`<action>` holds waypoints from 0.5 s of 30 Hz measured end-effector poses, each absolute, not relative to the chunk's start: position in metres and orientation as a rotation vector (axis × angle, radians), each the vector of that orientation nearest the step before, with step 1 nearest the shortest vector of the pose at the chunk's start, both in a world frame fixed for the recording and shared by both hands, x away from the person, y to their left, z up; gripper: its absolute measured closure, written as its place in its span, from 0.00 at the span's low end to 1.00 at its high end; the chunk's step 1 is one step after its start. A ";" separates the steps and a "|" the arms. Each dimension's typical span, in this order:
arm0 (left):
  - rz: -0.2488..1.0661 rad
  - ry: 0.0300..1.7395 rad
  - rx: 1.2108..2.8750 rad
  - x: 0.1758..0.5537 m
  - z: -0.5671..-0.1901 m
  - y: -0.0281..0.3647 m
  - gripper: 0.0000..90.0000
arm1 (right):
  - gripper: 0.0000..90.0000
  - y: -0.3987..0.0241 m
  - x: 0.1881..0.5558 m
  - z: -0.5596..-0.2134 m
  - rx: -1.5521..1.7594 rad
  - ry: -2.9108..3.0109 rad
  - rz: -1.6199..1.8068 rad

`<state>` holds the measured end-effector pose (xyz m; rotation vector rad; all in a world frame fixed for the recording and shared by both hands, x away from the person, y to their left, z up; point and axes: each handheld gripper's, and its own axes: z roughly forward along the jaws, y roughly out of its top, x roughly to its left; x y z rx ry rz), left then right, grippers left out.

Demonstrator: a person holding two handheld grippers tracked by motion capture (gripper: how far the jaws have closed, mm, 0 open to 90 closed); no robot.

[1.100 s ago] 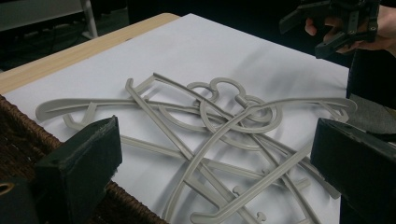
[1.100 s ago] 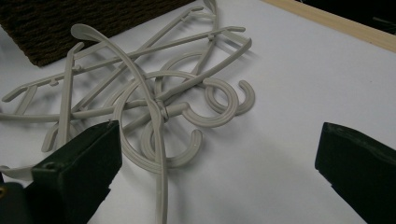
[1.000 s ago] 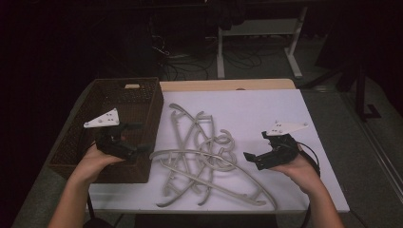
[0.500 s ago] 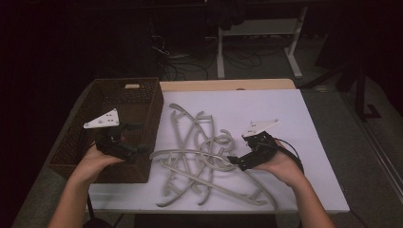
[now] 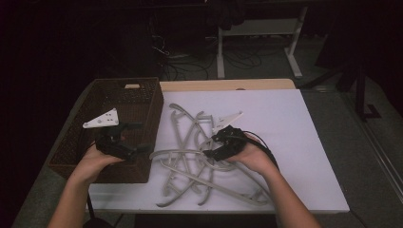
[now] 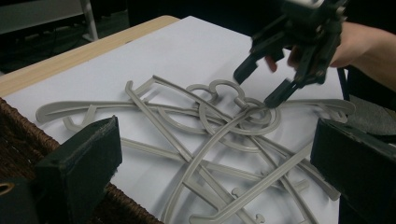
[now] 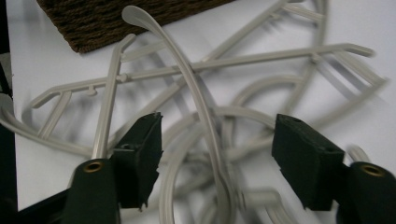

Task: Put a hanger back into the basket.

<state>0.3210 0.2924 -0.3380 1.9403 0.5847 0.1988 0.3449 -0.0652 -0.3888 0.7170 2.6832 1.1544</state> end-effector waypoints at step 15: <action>0.192 0.573 1.944 0.321 -0.338 0.290 0.02 | 0.68 -0.015 0.372 -0.419 0.609 2.823 1.019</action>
